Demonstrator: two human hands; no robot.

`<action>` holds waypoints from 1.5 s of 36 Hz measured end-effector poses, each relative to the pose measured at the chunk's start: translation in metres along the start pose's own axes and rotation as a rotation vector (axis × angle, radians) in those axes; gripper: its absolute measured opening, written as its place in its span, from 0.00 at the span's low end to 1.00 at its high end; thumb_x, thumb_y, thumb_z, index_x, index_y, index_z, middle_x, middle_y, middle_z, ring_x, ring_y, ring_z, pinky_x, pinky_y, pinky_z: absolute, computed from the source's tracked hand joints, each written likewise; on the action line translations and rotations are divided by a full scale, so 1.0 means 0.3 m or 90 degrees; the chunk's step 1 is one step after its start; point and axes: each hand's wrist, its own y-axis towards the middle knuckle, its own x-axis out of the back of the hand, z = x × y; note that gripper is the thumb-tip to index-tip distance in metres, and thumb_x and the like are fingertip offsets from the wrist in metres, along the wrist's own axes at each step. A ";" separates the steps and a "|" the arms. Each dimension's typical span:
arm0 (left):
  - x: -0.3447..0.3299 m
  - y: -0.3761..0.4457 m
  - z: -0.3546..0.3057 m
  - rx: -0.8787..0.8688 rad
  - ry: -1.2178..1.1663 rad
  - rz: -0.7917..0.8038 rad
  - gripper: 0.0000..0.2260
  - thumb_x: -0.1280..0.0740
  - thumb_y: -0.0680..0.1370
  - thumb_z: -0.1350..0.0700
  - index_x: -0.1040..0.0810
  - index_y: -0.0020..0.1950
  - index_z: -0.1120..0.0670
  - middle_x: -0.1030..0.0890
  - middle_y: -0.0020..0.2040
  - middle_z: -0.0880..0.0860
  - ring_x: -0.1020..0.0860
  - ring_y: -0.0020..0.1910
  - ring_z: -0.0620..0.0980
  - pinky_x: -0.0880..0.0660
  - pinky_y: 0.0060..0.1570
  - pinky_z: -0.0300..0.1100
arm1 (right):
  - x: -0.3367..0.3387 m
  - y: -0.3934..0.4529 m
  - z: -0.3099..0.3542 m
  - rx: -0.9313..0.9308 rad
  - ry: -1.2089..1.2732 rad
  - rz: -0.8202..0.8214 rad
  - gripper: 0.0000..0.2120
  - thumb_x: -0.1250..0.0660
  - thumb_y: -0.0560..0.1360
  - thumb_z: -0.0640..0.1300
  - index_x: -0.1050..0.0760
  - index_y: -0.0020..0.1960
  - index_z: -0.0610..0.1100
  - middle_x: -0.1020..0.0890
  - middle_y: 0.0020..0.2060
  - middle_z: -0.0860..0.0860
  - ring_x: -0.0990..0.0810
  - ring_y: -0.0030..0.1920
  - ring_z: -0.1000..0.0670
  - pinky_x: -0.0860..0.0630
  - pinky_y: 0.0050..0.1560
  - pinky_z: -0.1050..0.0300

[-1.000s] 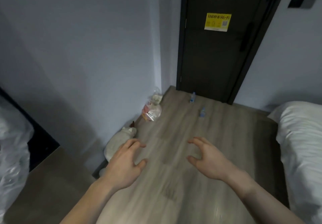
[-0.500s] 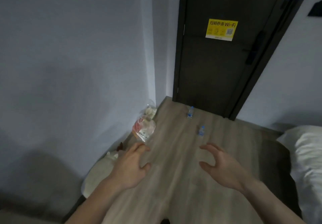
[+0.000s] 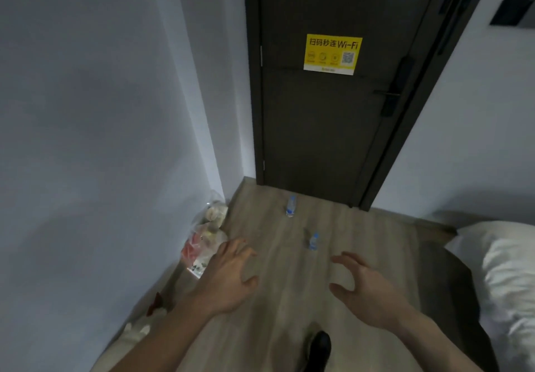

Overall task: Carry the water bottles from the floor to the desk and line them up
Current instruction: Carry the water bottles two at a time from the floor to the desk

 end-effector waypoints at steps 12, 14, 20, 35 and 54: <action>-0.035 0.634 -0.006 0.100 -0.010 0.046 0.26 0.33 0.75 0.42 0.30 0.73 0.44 0.40 0.78 0.49 0.41 0.77 0.52 0.42 0.73 0.44 | 0.274 0.658 -0.226 0.002 -0.032 0.089 0.32 0.34 0.80 0.56 0.41 0.81 0.53 0.44 0.82 0.49 0.47 0.82 0.48 0.45 0.78 0.55; -0.035 0.723 -0.010 0.115 -0.006 0.057 0.27 0.33 0.75 0.42 0.31 0.73 0.44 0.40 0.79 0.49 0.41 0.77 0.52 0.41 0.73 0.46 | 0.312 0.748 -0.239 0.005 -0.040 0.104 0.32 0.34 0.81 0.55 0.41 0.81 0.52 0.44 0.82 0.49 0.48 0.82 0.48 0.46 0.79 0.55; -0.036 0.974 0.002 0.126 -0.014 0.070 0.28 0.34 0.74 0.42 0.32 0.74 0.43 0.38 0.77 0.50 0.38 0.76 0.52 0.39 0.72 0.44 | 0.382 1.007 -0.267 0.010 -0.030 0.123 0.33 0.34 0.81 0.56 0.41 0.81 0.52 0.45 0.82 0.49 0.48 0.82 0.47 0.44 0.78 0.55; -0.198 1.862 0.286 0.076 0.067 0.265 0.32 0.37 0.79 0.45 0.45 0.81 0.47 0.54 0.82 0.51 0.51 0.80 0.54 0.49 0.77 0.48 | 0.385 1.734 -0.356 -0.120 -0.019 0.155 0.34 0.36 0.81 0.56 0.46 0.82 0.52 0.49 0.83 0.49 0.50 0.82 0.48 0.49 0.79 0.56; -1.071 2.825 0.603 0.059 0.163 0.395 0.30 0.36 0.79 0.48 0.43 0.79 0.47 0.37 0.75 0.54 0.33 0.69 0.58 0.31 0.64 0.50 | -0.234 2.638 -0.825 -0.325 0.057 0.233 0.29 0.36 0.82 0.52 0.41 0.80 0.51 0.36 0.77 0.53 0.29 0.72 0.49 0.28 0.69 0.55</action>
